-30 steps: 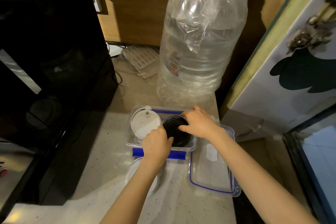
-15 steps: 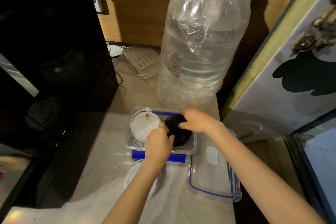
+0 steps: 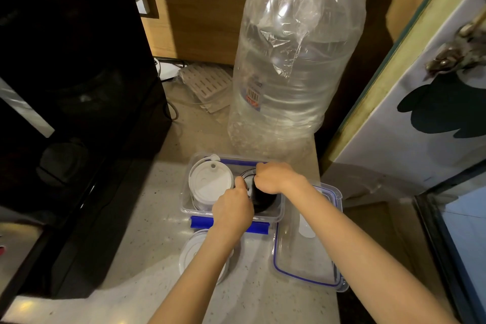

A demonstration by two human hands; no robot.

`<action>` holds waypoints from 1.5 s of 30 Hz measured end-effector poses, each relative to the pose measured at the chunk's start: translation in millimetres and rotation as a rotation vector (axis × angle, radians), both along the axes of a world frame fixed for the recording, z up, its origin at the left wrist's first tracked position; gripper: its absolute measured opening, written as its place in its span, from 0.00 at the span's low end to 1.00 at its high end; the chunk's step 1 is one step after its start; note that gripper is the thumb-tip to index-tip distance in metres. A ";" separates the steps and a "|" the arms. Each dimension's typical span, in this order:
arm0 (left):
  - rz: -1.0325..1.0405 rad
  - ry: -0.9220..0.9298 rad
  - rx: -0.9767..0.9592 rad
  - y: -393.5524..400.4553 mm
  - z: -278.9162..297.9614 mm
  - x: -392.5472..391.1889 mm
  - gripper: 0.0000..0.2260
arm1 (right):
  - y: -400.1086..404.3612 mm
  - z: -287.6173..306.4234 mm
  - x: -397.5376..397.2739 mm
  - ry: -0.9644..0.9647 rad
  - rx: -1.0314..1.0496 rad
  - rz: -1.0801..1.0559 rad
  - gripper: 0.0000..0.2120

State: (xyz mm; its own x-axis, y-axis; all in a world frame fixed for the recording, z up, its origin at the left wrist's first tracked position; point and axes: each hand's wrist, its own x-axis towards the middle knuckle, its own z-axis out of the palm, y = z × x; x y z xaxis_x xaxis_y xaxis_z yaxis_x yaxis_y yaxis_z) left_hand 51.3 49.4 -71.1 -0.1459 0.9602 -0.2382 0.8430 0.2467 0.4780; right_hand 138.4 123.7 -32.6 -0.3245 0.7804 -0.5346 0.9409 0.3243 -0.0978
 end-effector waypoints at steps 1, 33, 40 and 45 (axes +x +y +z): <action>-0.008 -0.006 0.001 -0.4 -0.2 0.0 0.13 | 0.6 -0.2 -0.8 0.007 -0.004 -0.008 0.13; -0.259 0.040 0.143 6.2 20.2 -44.6 0.13 | -24.8 -10.2 35.6 0.211 0.249 0.195 0.38; -0.478 0.094 0.153 20.0 1.2 -37.7 0.29 | -18.2 -20.5 39.7 0.172 0.245 0.217 0.39; -0.453 0.068 0.222 27.6 -1.3 -34.3 0.31 | -16.3 -16.8 48.0 0.187 0.245 0.182 0.34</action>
State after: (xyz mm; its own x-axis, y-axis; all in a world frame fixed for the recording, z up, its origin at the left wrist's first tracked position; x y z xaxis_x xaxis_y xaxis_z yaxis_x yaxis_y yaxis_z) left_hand 16.9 77.0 -72.4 0.2890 0.9570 -0.0261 0.8729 -0.2522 0.4177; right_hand 186.3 107.4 -49.4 -0.5447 0.7982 -0.2573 0.8386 0.5204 -0.1611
